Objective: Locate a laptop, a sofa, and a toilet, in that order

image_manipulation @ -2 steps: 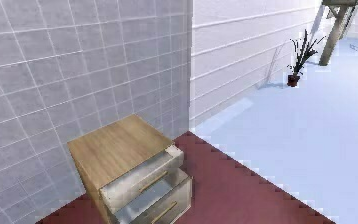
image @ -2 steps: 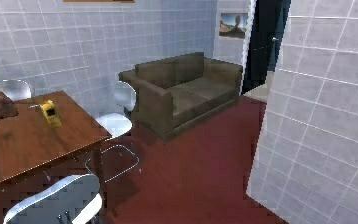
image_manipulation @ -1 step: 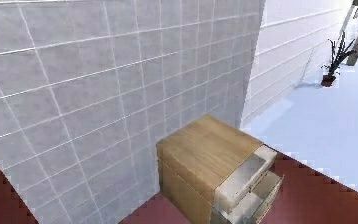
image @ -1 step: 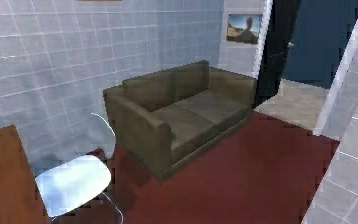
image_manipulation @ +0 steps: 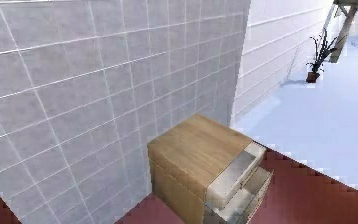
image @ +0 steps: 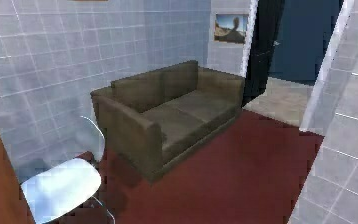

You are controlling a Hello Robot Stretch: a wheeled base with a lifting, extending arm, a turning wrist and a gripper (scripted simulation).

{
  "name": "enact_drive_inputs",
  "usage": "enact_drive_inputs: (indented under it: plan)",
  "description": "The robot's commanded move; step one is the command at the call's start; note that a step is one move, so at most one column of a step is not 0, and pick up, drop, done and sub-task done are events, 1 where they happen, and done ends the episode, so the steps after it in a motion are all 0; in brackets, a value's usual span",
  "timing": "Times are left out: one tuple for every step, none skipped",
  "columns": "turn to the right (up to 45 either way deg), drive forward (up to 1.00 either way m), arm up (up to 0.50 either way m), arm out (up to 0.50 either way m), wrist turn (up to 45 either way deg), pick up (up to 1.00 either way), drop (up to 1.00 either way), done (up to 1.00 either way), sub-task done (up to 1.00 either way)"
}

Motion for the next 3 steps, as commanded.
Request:
enact_drive_inputs:
  plan:
    - [0.0,0.45,0.0,0.0,0.0,0.0,0.0,0.0,0.0]
    - [0.0,0.0,0.0,0.0,0.0,0.0,0.0,0.0,1.0]
    - [27.0,0.0,0.0,0.0,0.0,0.0,0.0,0.0,0.0]
